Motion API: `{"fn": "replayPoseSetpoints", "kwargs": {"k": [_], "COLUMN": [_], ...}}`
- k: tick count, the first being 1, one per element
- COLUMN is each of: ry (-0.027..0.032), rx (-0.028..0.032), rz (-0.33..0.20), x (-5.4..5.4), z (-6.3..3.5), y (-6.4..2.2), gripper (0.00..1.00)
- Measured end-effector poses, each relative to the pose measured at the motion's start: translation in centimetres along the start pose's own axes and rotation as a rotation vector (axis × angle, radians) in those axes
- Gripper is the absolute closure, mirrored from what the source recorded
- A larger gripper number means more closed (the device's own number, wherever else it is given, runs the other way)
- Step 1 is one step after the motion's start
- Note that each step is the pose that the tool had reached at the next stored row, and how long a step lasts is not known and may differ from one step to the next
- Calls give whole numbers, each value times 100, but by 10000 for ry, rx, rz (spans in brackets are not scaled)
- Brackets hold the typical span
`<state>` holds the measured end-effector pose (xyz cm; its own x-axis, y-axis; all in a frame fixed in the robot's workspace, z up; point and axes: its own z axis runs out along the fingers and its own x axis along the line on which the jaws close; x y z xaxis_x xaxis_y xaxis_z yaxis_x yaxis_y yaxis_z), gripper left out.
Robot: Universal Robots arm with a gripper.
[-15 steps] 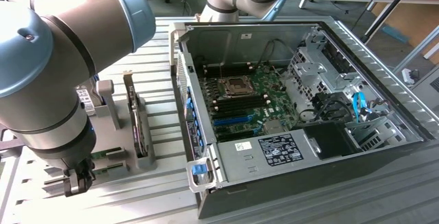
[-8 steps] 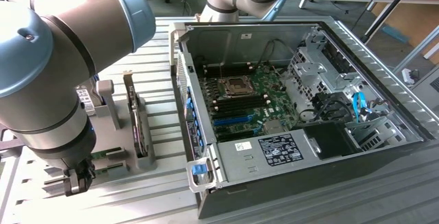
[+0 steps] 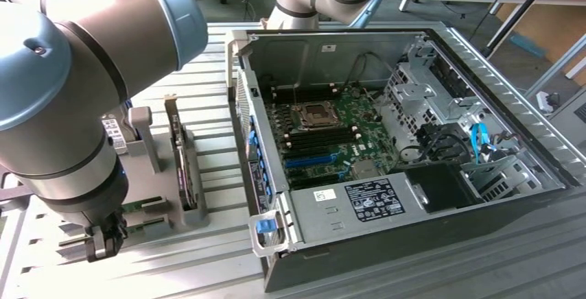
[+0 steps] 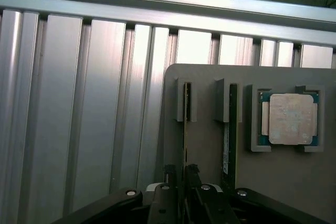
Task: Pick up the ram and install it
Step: 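Pick up the ram and move it above insertion slot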
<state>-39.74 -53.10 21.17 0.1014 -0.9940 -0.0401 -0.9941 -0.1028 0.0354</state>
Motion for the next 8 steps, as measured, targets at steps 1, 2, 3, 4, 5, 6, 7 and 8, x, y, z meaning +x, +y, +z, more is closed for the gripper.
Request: {"fn": "replayPoseSetpoints", "kwargs": {"k": [1,2,3,4,5,6,7,8], "ry": [1,1,2,2,2,0,0,0], "rx": [-2,-2,-2,-2,-3,-3,-2,-2], "rz": [0,0,0,0,0,0,0,0], "x": [0,0,0,0,0,0,0,0], "z": [1,1,1,1,1,1,1,1], "y": [0,0,0,0,0,0,0,0], "gripper": [79,79,79,79,79,79,79,79]}}
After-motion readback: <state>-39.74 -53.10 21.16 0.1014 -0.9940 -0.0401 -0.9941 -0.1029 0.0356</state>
